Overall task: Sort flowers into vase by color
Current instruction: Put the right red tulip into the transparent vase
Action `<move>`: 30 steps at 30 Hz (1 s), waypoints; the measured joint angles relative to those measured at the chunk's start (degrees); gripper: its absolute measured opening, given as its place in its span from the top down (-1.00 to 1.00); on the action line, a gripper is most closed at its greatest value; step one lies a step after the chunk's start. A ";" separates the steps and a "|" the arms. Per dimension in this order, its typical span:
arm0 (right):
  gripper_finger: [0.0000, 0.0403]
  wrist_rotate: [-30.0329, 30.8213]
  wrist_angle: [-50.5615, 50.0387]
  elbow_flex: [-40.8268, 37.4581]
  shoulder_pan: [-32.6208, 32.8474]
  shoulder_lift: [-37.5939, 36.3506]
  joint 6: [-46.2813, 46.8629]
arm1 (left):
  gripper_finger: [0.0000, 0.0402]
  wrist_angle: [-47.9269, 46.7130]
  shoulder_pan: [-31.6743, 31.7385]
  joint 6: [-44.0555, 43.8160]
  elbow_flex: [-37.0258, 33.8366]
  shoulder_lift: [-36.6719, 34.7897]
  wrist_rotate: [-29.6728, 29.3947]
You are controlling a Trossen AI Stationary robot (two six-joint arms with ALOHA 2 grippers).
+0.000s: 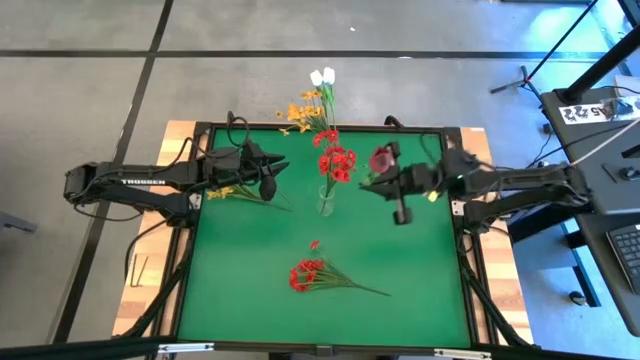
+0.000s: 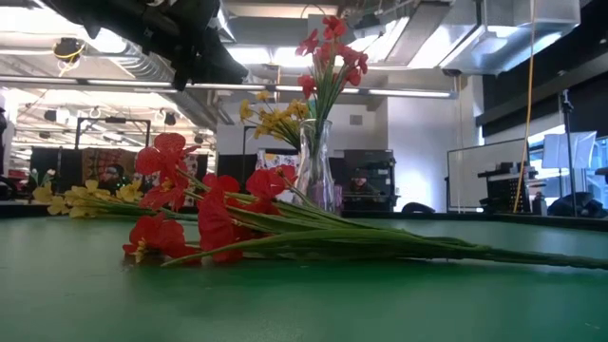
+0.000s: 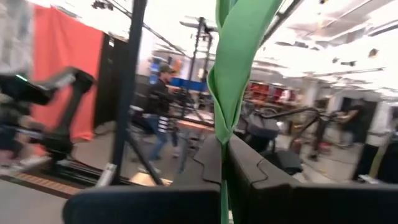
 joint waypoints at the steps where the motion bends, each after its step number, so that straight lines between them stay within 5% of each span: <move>1: 1.00 1.49 1.09 0.00 0.51 1.46 -1.29 | 0.44 0.00 0.00 0.00 0.00 0.00 -0.01; 13: 1.00 8.59 12.92 -0.02 0.17 16.25 -4.92 | 0.44 -2.03 0.00 0.00 0.00 0.00 0.09; 24: 1.00 6.99 15.79 -0.60 -2.67 20.50 0.24 | 0.44 -2.03 -0.07 -0.26 0.00 0.02 0.24; 30: 1.00 8.02 25.69 -5.95 -2.84 21.44 2.76 | 0.44 -1.99 -0.46 -0.28 0.01 0.02 0.50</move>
